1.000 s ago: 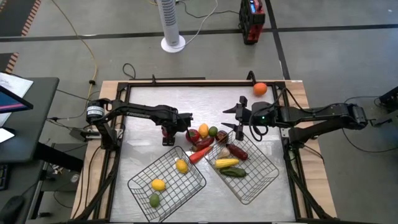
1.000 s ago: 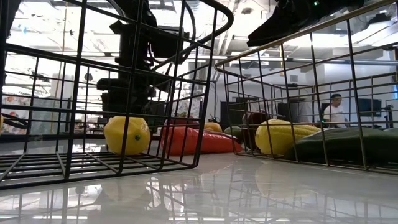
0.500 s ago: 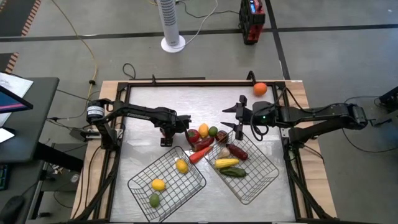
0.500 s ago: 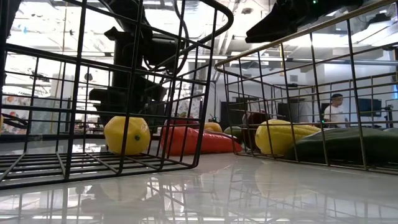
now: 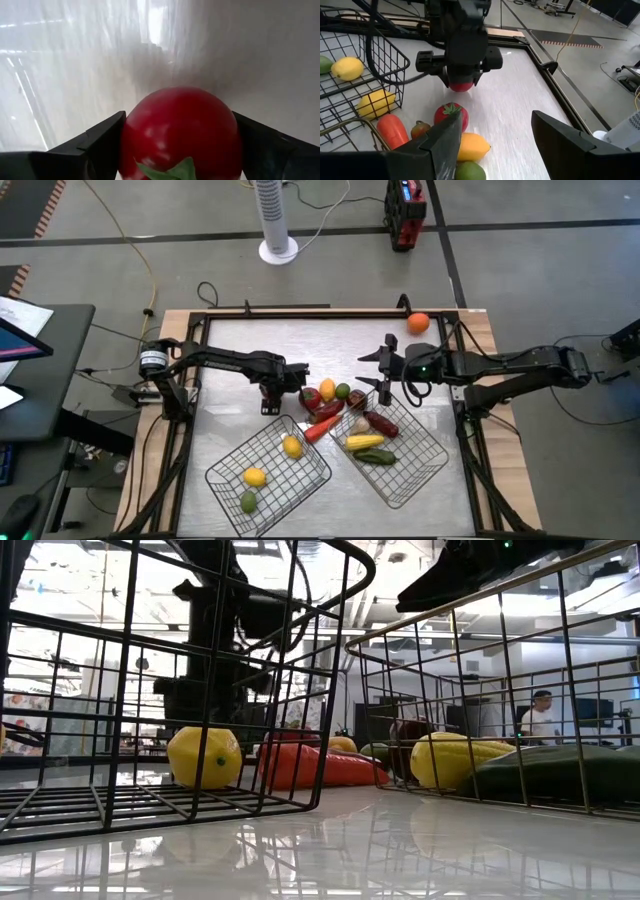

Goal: Sort produce into baskets
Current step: Put the top red tomato into the black wire basket

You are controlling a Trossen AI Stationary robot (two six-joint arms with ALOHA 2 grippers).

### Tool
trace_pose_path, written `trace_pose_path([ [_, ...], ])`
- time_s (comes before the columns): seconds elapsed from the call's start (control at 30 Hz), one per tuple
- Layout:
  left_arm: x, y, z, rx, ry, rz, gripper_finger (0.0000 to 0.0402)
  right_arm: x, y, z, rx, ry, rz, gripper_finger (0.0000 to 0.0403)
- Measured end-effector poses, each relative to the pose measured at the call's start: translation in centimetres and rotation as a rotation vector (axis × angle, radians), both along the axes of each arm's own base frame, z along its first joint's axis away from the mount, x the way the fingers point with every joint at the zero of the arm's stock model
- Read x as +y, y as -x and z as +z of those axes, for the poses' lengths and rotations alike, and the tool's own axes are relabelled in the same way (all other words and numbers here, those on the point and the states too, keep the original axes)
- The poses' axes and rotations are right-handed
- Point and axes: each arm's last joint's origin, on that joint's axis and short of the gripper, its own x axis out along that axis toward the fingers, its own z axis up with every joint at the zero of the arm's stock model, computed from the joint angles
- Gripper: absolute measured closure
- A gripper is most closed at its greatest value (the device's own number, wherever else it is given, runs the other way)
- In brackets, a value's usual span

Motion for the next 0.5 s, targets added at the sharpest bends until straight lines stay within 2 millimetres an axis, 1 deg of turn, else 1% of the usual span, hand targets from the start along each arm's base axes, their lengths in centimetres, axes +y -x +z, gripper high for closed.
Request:
trace_pose_path([
  [0.13, 0.2, -1.0, 2.5, -0.011, -0.002, -0.010, 0.0097, 0.0, 0.0, 0.0, 0.000, 0.000, 0.000, 0.0135],
  [0.27, 0.3, -1.9, 6.3, -0.053, -0.008, -0.003, 0.0097, -0.1, 0.1, 0.0, 0.001, 0.002, -0.008, 0.0135],
  [0.37, 0.3, -2.7, 9.2, -0.118, -0.015, 0.026, 0.0097, -0.3, 0.4, 0.1, 0.012, 0.002, -0.021, 0.0135],
  [0.43, 0.0, -3.2, 11.1, -0.174, 0.008, 0.048, 0.0097, -0.5, 0.5, 0.0, 0.026, -0.001, -0.032, 0.0135],
  [0.5, -0.9, -3.8, 12.5, -0.242, 0.061, 0.046, 0.0097, -0.6, 0.5, -0.1, 0.029, -0.005, -0.040, 0.0135],
])
